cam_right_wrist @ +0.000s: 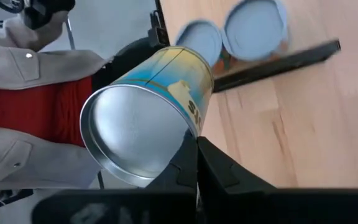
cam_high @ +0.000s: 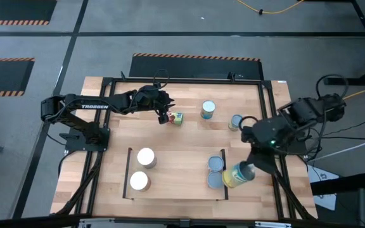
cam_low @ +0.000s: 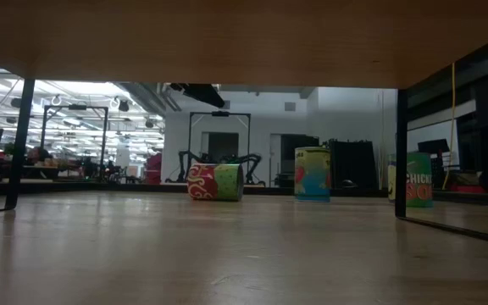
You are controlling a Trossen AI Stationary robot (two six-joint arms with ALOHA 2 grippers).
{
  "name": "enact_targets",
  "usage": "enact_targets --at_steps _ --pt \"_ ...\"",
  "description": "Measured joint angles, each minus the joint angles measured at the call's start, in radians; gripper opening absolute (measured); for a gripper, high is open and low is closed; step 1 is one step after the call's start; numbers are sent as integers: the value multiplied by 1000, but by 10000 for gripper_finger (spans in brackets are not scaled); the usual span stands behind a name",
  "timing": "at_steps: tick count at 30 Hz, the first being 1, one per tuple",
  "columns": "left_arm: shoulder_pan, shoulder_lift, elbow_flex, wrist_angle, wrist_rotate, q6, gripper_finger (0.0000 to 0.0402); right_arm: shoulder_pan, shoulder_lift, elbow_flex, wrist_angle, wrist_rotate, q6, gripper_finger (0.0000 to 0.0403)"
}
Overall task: Pick and place cans onto a shelf
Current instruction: Put the canned carrots on the shelf
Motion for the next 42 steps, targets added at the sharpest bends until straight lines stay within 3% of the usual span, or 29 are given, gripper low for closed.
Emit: enact_targets --at_steps 4,9,14,23,29,42 --pt "0 0 0 0 0 0 83 -48 40 0 69 -46 -97 2" --pt "0 0 0 0 0 0 83 -103 107 0 210 -192 -232 2" --pt "0 0 0 0 0 0 83 -159 161 0 221 -253 -321 2" --pt "0 0 0 0 0 0 83 -228 234 79 223 -208 -486 2" --pt "0 0 0 0 0 0 83 -227 296 127 223 -114 -623 2" --pt "0 0 0 0 0 0 83 -222 404 127 172 -146 -702 7"
